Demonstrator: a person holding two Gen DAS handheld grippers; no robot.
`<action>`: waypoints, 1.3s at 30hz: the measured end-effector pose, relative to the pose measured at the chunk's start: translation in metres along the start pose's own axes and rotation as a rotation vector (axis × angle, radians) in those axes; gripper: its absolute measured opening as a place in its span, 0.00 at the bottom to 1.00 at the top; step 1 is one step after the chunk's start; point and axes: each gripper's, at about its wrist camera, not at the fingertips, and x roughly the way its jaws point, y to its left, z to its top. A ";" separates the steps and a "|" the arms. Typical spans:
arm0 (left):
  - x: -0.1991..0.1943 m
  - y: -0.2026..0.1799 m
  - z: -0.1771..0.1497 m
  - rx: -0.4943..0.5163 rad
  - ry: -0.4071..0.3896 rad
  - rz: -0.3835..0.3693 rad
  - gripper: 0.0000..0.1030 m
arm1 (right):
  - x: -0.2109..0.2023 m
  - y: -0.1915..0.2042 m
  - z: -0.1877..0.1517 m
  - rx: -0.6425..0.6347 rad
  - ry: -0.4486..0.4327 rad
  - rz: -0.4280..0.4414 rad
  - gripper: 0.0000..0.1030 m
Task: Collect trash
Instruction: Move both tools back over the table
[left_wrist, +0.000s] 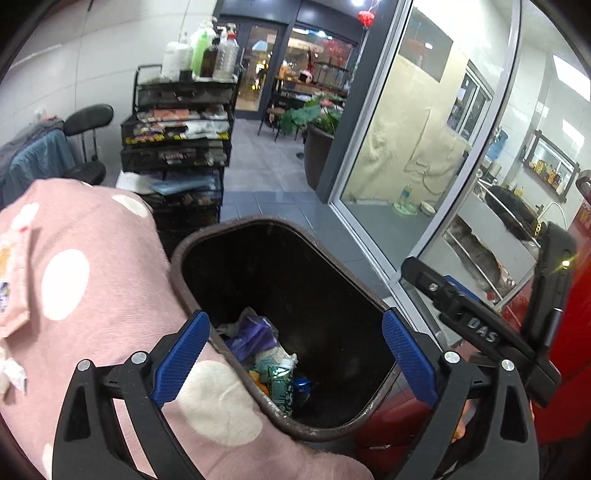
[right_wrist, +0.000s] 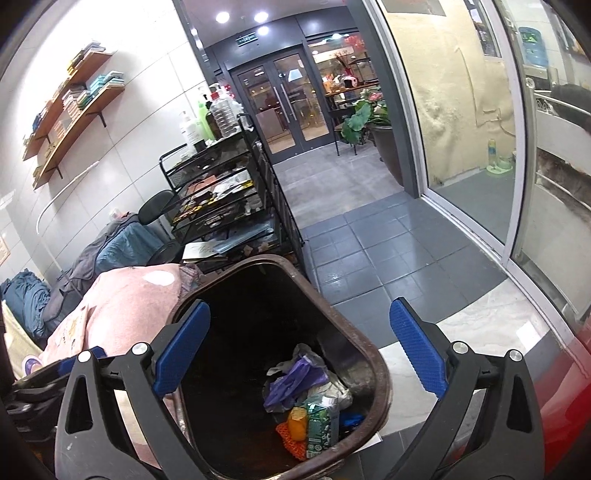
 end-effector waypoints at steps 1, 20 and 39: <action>-0.004 0.000 0.000 0.002 -0.011 0.004 0.92 | 0.000 0.002 0.000 -0.005 0.001 0.008 0.94; -0.094 0.060 -0.039 -0.090 -0.176 0.285 0.95 | 0.005 0.101 -0.022 -0.218 0.091 0.258 0.94; -0.159 0.199 -0.108 -0.424 -0.111 0.517 0.95 | 0.025 0.232 -0.070 -0.493 0.281 0.474 0.94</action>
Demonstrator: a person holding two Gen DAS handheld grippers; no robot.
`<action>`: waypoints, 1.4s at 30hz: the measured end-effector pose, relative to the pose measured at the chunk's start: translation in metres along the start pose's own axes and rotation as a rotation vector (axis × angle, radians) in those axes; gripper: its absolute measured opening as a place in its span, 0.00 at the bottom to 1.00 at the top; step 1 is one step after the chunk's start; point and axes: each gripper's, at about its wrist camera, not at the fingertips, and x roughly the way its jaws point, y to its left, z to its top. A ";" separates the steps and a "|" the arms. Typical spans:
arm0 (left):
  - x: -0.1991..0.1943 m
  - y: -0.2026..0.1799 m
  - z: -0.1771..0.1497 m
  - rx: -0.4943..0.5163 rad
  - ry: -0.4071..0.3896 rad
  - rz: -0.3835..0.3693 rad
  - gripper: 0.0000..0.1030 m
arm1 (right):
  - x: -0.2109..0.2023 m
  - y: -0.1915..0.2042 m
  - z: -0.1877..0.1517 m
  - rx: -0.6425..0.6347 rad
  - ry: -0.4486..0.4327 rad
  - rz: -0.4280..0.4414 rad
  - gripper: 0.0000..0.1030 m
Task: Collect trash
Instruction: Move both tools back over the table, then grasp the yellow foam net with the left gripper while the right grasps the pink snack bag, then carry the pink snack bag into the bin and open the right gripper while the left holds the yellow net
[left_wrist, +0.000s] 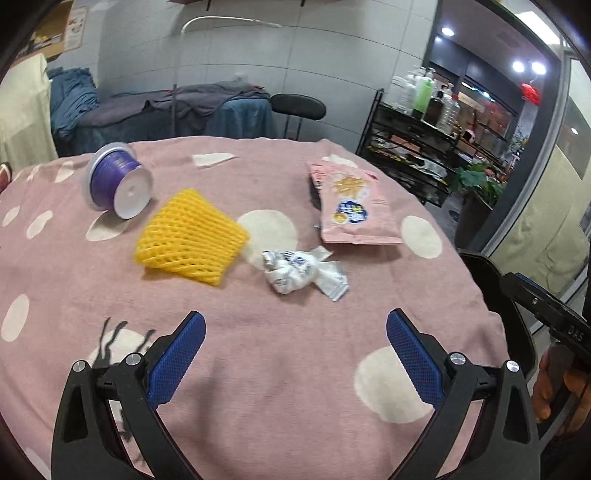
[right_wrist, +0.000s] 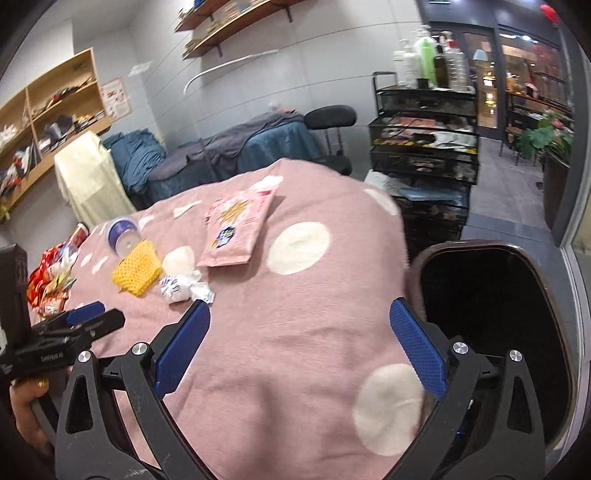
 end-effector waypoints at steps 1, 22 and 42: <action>0.000 0.011 0.002 -0.017 0.001 0.010 0.95 | 0.004 0.003 0.002 -0.011 0.012 0.012 0.94; 0.060 0.106 0.047 -0.209 0.102 -0.133 0.90 | 0.142 0.033 0.058 0.055 0.310 0.255 0.59; 0.000 0.070 0.046 -0.145 -0.078 -0.155 0.17 | 0.100 0.042 0.064 0.043 0.188 0.336 0.04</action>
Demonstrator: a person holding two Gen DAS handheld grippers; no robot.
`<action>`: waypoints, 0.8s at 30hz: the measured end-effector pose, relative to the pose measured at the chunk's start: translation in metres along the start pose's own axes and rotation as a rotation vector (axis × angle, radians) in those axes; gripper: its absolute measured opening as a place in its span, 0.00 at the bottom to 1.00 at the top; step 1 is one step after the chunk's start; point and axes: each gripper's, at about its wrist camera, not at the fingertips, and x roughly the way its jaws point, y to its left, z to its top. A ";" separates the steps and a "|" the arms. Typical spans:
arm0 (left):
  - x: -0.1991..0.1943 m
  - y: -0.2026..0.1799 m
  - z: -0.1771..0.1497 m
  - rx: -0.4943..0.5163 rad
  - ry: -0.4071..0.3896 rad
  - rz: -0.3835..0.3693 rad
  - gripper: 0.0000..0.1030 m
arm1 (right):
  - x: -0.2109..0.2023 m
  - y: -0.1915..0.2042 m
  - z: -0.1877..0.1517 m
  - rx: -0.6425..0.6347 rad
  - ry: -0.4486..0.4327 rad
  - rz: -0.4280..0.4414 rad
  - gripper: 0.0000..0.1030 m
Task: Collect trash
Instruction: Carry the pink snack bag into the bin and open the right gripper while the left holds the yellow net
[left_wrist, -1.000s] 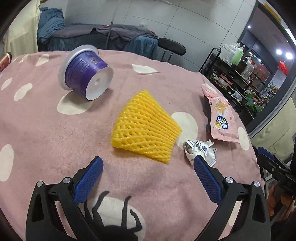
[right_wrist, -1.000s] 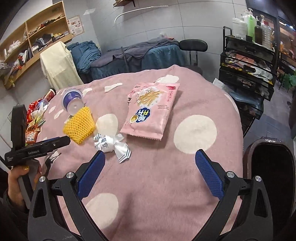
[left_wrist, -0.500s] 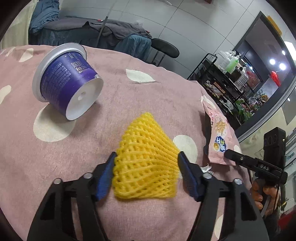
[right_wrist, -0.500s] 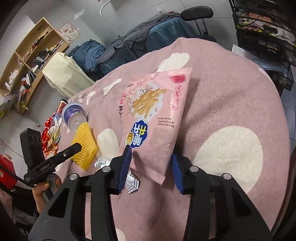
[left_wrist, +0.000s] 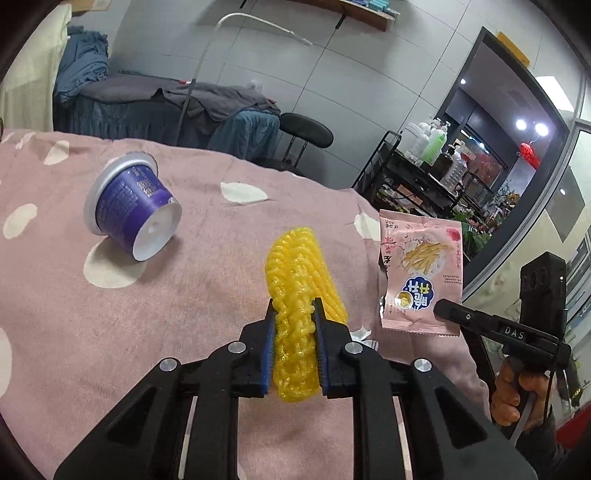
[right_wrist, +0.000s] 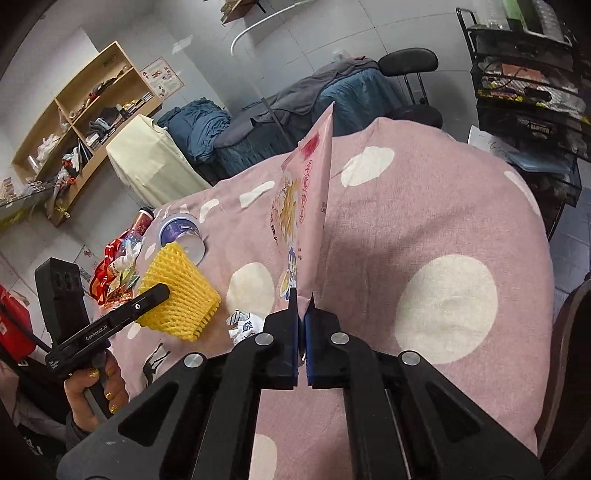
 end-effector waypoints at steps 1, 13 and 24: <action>-0.006 -0.004 -0.001 0.007 -0.014 0.005 0.17 | -0.007 0.003 -0.003 -0.011 -0.015 -0.004 0.04; -0.033 -0.045 -0.026 0.064 -0.075 0.025 0.17 | -0.076 0.012 -0.034 -0.051 -0.154 -0.097 0.04; -0.042 -0.079 -0.041 0.102 -0.098 -0.030 0.18 | -0.122 -0.010 -0.060 0.004 -0.246 -0.160 0.04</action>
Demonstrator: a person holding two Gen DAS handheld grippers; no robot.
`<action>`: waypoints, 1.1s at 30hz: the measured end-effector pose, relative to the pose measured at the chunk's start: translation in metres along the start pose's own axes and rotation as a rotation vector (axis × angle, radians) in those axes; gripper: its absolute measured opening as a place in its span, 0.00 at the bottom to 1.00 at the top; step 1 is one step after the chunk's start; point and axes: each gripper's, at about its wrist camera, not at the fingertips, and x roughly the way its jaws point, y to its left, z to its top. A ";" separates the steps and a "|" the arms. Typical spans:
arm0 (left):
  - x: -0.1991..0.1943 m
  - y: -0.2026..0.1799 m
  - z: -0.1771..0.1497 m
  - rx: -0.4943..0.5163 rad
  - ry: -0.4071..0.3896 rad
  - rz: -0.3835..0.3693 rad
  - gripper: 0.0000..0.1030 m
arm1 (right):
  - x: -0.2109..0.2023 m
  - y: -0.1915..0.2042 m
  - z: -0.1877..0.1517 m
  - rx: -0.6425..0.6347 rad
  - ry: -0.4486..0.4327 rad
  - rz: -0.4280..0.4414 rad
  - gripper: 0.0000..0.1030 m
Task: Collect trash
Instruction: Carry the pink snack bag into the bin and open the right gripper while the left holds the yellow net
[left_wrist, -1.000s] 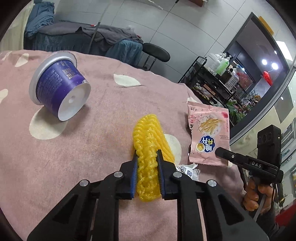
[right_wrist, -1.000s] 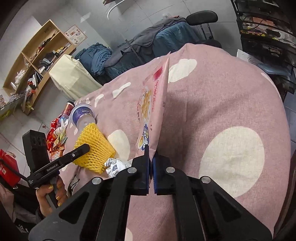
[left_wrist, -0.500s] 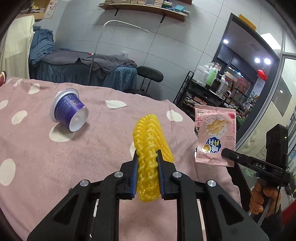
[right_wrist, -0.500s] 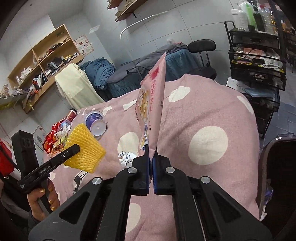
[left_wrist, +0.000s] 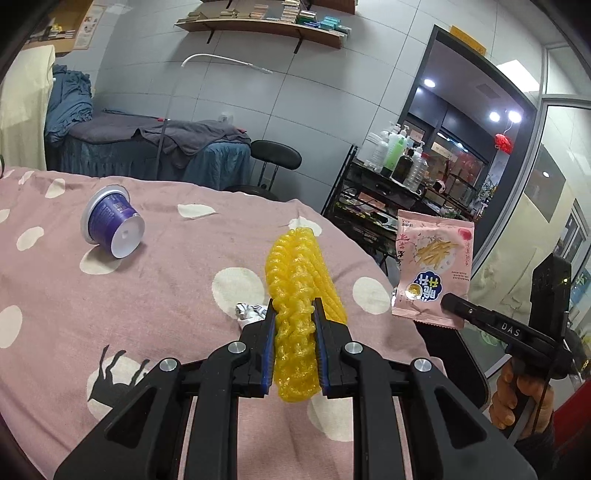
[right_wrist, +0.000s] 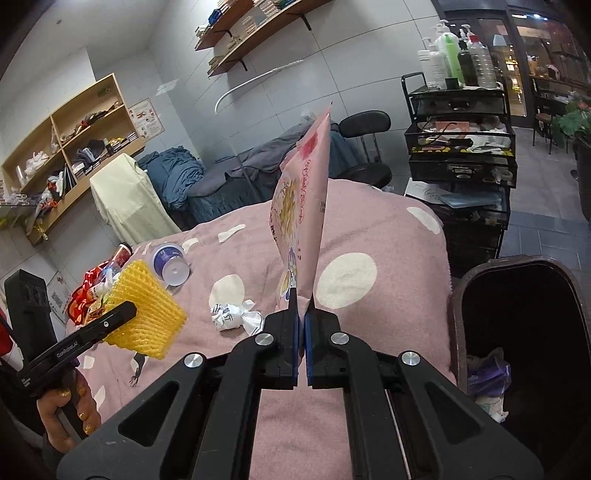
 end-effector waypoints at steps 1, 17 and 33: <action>0.000 -0.003 -0.001 0.003 -0.001 -0.006 0.17 | -0.003 -0.002 -0.002 0.004 -0.006 -0.008 0.04; 0.021 -0.064 -0.018 0.074 0.040 -0.139 0.18 | -0.064 -0.067 -0.027 0.115 -0.101 -0.200 0.04; 0.046 -0.111 -0.034 0.153 0.102 -0.218 0.18 | -0.056 -0.147 -0.066 0.208 0.025 -0.498 0.04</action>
